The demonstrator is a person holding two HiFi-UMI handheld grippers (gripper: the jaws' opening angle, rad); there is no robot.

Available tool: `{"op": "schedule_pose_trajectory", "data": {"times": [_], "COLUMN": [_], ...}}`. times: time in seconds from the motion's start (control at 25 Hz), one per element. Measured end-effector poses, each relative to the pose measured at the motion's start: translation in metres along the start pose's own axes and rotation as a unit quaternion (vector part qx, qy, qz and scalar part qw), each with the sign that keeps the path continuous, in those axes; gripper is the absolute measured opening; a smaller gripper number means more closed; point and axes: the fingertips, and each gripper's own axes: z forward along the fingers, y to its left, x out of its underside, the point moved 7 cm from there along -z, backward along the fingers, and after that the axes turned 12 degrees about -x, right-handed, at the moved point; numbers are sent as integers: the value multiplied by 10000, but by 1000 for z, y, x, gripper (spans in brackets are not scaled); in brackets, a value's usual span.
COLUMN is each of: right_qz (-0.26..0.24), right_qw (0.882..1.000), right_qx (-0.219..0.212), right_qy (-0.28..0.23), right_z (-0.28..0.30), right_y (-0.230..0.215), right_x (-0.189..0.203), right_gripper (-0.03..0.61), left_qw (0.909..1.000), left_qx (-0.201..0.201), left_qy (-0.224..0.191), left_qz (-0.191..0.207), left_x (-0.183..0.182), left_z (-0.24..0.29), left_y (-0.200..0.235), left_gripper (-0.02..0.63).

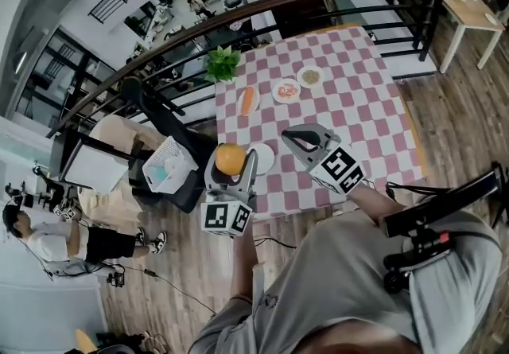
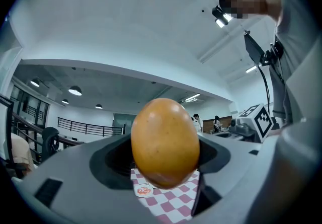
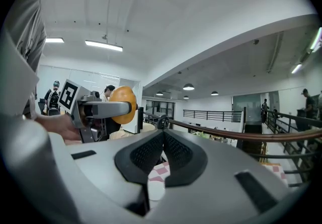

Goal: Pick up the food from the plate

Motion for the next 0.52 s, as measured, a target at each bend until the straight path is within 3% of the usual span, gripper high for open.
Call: {"op": "schedule_pose_trajectory", "data": {"times": [0.52], "right_qz": [-63], "right_qw": [9996], "right_qx": [279], "right_qy": [-10], "right_z": [-13], "right_y": [-6], "right_x": [-6], "right_gripper": [15], "left_qw": [9998], "left_qx": [203], "left_qy": [-17], "left_qz": [88], "left_x": [9], "left_z": [2], "left_y": [-6], "left_gripper": [341]}}
